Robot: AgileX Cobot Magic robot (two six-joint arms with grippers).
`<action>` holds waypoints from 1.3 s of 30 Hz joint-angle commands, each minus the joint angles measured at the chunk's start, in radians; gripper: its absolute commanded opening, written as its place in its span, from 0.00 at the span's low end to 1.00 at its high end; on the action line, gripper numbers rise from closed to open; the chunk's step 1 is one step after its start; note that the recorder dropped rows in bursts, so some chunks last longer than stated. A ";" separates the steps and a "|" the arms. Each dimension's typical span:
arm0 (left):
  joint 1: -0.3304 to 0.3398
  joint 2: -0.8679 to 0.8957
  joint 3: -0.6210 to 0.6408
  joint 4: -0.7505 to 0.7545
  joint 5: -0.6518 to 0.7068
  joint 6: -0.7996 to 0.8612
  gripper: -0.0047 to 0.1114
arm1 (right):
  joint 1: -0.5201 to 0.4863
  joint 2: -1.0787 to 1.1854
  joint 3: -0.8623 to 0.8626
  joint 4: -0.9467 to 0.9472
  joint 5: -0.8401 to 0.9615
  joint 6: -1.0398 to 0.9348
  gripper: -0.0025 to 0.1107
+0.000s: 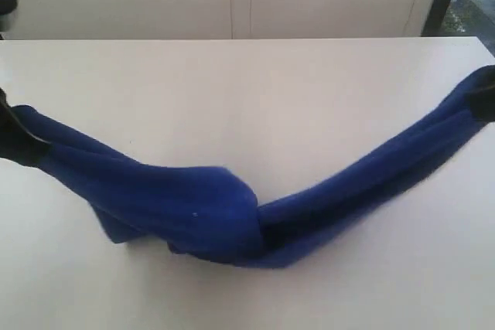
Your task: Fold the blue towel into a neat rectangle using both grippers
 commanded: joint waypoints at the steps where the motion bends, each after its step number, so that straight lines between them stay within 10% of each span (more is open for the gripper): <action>1: -0.002 -0.134 0.008 0.007 0.080 0.030 0.04 | -0.002 -0.112 0.002 -0.063 0.081 0.002 0.02; 19: -0.002 -0.434 0.004 -0.191 0.143 0.152 0.04 | -0.002 -0.376 -0.002 -0.072 0.189 0.104 0.02; 25: -0.002 -0.434 0.004 -0.052 0.173 -0.033 0.04 | -0.002 -0.376 -0.002 -0.261 0.188 0.307 0.02; 39: -0.002 -0.527 0.004 -0.249 0.295 -0.063 0.04 | -0.002 -0.430 -0.143 -0.153 0.385 0.321 0.02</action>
